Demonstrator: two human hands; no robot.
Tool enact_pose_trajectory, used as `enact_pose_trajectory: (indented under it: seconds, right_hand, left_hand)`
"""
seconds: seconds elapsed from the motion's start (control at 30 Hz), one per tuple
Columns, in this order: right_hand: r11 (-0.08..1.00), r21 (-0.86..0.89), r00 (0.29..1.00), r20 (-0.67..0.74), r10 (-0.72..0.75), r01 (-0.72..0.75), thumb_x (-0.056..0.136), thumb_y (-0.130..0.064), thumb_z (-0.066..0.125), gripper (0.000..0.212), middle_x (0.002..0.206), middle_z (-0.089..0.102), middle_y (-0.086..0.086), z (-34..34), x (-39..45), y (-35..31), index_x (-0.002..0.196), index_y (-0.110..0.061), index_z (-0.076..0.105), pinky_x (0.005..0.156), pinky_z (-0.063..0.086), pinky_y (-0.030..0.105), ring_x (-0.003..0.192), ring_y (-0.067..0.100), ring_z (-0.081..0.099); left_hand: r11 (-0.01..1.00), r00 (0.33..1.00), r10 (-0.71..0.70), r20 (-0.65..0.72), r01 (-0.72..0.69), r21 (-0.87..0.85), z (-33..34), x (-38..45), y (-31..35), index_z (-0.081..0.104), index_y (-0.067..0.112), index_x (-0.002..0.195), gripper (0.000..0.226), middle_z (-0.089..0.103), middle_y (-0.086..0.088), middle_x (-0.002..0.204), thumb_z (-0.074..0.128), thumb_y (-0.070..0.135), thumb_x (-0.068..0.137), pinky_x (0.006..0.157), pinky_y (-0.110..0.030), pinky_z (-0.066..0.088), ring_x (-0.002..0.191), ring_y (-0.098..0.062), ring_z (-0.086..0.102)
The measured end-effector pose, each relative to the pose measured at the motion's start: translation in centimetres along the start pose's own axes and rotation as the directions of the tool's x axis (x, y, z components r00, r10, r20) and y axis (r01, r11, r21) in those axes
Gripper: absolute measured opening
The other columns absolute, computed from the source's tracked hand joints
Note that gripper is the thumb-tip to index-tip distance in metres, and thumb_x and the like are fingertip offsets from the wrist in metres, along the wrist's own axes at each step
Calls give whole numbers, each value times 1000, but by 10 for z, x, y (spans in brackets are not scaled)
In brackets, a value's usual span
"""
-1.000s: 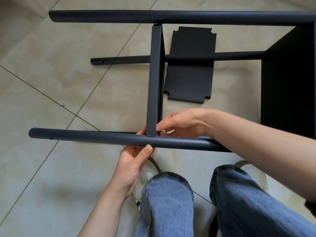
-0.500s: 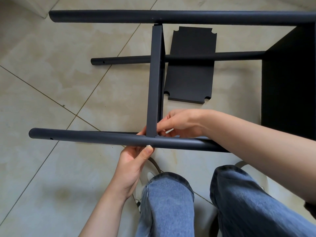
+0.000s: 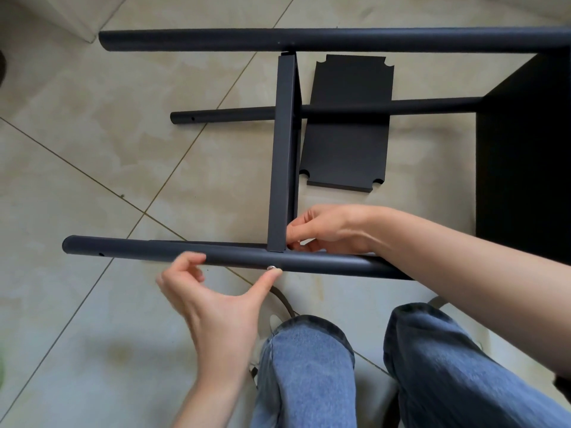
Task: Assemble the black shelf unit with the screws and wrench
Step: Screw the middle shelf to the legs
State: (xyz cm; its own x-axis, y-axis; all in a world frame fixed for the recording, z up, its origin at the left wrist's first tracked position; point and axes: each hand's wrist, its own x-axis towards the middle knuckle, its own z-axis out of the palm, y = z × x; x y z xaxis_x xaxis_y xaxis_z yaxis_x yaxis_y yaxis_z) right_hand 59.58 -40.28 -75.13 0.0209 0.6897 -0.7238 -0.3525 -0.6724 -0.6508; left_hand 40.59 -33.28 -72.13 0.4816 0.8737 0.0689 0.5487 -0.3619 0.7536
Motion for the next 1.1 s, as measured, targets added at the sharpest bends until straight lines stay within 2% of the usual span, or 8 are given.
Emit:
enact_pose_trajectory:
  seconds: [0.17,0.23,0.33,0.43,0.6,0.7,0.77,1.1]
  right_hand:
    - [1000,2,1000,6,0,0,92,-21,66,22,71,59,1,-1,0,-1,74,-10,70,78,45,31,69,13,52]
    - [1000,11,1000,7,13,-13,93,-22,66,19,70,60,1,-1,-1,-2,83,-6,70,78,46,30,69,13,53]
    - [1000,9,1000,-16,8,-7,93,-18,65,15,73,60,2,1,-2,-3,95,-4,69,77,45,30,70,13,53]
    - [1000,30,999,-43,-6,7,92,-8,61,19,74,60,4,1,0,-2,74,-10,68,80,44,32,76,16,53]
    - [999,53,1000,-5,4,-4,92,-11,62,42,59,61,-2,-2,-3,-1,52,-19,68,73,45,28,62,11,53]
    - [997,81,1000,11,-3,2,93,-10,62,37,63,62,-1,-4,-6,-1,57,-18,70,75,45,29,64,12,55]
    - [996,92,1000,7,-10,10,93,-9,63,33,65,63,-1,-3,-7,-1,61,-17,71,75,45,28,65,11,55]
    - [999,53,1000,-16,-1,1,92,-16,66,36,69,59,3,0,-6,-1,57,-20,72,77,43,30,68,15,51]
  left_hand:
    - [895,890,322,322,-397,202,-18,45,5,47,30,134,94,38,-2,125,86,55,53,107,-39,30,119,-26,36]
    - [806,768,368,523,-544,232,-19,65,12,36,42,145,99,43,-3,129,79,59,58,105,-44,34,121,-26,36]
    - [602,486,317,814,-767,223,-16,93,25,6,57,151,99,40,0,137,61,66,70,100,-46,46,128,-23,32]
    - [470,323,196,926,-860,201,-7,109,31,-8,66,141,92,32,2,146,57,70,77,96,-38,45,133,-21,31]
    - [519,294,170,941,-838,168,0,109,37,19,56,130,74,33,18,106,69,62,74,61,-31,38,76,-17,47]
    - [644,291,193,937,-758,103,-1,111,32,25,58,125,69,46,21,107,69,58,72,67,-30,48,81,-11,60]
    - [692,293,216,931,-719,65,-2,112,30,28,60,122,68,51,28,101,74,52,72,66,-15,44,79,2,56]
    - [724,328,259,909,-688,41,0,109,23,37,53,113,71,50,40,81,88,33,67,49,-16,33,65,7,48]
